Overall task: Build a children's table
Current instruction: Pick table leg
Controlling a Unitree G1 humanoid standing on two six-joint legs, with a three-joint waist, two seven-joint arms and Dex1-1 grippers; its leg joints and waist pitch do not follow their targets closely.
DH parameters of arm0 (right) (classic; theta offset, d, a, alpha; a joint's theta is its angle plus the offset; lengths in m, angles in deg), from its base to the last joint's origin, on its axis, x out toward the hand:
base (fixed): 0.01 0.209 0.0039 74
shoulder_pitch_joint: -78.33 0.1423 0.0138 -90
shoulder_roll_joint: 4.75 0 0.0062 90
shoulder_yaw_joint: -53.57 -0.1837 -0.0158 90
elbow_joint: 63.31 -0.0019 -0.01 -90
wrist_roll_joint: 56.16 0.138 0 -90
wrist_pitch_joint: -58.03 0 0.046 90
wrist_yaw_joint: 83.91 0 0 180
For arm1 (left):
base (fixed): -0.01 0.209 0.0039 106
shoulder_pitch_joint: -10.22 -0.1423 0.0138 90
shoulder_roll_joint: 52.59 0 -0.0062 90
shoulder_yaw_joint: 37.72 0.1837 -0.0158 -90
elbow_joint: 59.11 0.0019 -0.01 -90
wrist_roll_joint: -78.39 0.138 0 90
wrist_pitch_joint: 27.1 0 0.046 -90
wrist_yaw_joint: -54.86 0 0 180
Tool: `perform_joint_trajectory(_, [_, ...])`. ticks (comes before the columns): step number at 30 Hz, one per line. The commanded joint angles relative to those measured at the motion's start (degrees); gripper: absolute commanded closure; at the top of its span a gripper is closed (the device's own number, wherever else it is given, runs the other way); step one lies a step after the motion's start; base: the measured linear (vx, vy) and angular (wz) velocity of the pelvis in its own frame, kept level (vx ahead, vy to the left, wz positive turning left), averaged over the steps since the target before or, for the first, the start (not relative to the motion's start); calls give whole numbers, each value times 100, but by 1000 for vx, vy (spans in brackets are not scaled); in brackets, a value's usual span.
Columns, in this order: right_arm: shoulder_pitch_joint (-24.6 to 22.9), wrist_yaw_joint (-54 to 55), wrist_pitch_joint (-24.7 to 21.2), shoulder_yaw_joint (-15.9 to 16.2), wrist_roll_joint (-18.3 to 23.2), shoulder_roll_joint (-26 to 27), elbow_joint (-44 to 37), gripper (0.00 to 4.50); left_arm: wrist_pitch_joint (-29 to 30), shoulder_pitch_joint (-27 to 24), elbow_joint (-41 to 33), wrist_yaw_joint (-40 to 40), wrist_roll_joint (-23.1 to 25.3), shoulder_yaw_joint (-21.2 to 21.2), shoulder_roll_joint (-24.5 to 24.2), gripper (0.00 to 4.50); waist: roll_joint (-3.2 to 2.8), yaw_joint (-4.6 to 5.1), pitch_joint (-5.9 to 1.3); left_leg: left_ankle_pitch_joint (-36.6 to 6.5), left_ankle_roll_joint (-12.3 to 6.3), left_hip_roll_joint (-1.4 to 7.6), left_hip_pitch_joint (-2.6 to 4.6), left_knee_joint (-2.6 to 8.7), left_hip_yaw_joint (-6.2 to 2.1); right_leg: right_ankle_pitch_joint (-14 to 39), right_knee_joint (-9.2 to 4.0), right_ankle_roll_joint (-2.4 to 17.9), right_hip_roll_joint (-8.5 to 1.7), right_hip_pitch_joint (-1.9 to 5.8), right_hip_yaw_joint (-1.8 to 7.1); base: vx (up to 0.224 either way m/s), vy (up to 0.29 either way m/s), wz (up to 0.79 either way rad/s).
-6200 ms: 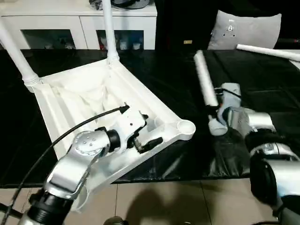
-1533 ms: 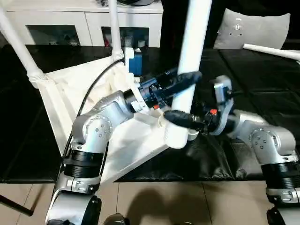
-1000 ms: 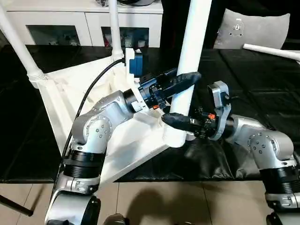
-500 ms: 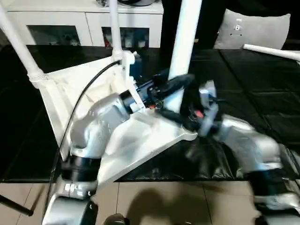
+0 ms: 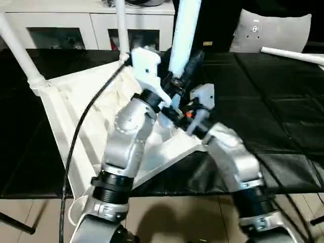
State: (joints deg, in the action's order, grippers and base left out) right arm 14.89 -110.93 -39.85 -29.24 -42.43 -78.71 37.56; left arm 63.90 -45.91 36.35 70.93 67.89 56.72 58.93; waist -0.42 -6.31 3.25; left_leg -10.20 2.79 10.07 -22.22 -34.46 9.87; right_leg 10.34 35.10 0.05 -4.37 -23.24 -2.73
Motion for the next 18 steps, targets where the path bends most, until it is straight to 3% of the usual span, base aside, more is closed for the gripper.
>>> perform_joint_trajectory(1, [-15,131,207,35,-110,49,31,257,-194,157,96,-343,216,-77,80,151,-21,16,-418,-1198,100,265,86,442,-107,765,-387,882,-350,289,220,0,0,0])
perform_joint_trajectory(2, [-18,165,257,43,-145,63,56,257,-286,154,109,-460,271,-104,115,181,-25,14,-421,-1207,77,267,86,440,-108,720,-387,895,-348,293,220,0,0,0])
perform_joint_trajectory(7, [-25,177,305,54,-171,80,98,257,-420,99,101,-604,329,-100,191,199,-15,13,-412,-1240,17,269,85,442,-103,690,-387,950,-349,296,222,0,0,0])
perform_joint_trajectory(12, [-27,182,396,63,-246,129,181,257,-518,85,217,-627,336,-70,247,250,-28,16,-411,-1262,18,264,83,441,-103,726,-392,946,-346,290,225,0,0,0])
perform_joint_trajectory(18, [-20,257,411,74,-296,108,211,257,-596,94,317,-665,372,-39,259,266,-30,16,-419,-1221,-6,268,89,435,-104,597,-377,977,-347,293,224,0,0,0])
